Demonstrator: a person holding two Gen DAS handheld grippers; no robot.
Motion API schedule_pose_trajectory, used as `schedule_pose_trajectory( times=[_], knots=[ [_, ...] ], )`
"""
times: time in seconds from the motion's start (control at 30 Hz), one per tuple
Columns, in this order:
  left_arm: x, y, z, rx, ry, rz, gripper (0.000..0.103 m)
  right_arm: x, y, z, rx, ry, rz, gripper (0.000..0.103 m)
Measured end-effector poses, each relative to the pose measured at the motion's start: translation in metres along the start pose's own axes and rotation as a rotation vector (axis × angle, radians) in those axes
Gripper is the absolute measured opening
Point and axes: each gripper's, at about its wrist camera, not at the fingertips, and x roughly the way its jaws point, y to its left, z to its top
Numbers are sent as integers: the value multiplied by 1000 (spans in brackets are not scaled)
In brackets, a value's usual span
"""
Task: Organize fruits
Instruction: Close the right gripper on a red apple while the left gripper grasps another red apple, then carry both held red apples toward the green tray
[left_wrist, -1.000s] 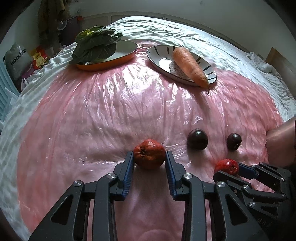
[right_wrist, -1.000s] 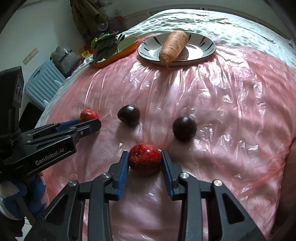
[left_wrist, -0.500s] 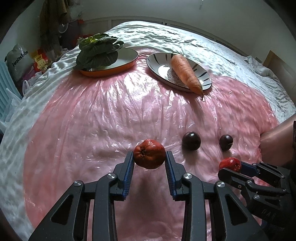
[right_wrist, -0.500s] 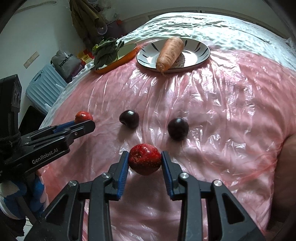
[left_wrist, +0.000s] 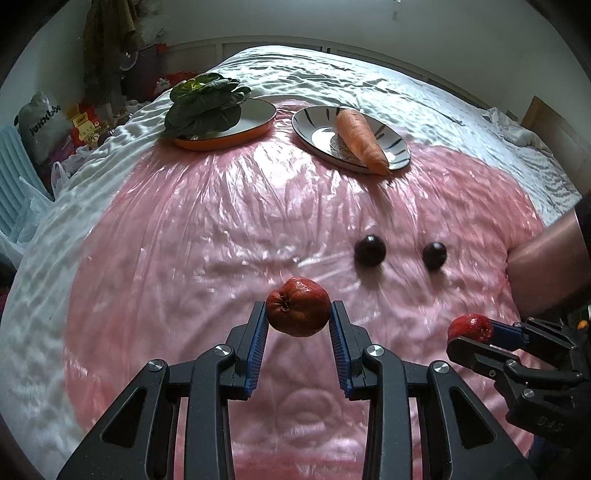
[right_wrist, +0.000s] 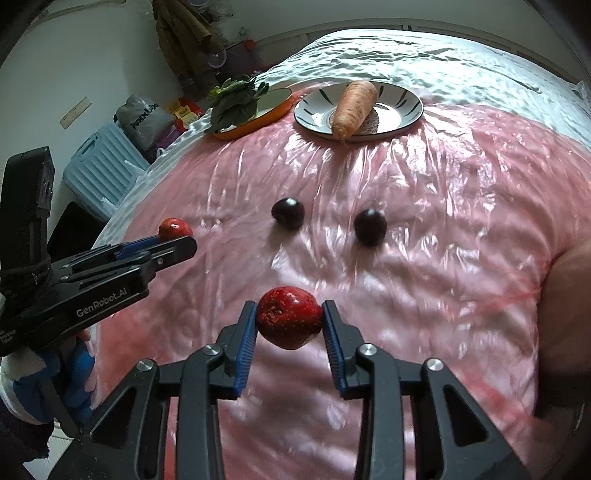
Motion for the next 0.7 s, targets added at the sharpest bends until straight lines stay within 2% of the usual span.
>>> schedule_pose_trajectory(
  times=[0.7],
  knots=[
    [-40, -58, -48, 118, 34, -53, 29, -55, -7, -65, 53, 23, -4, 60]
  ],
)
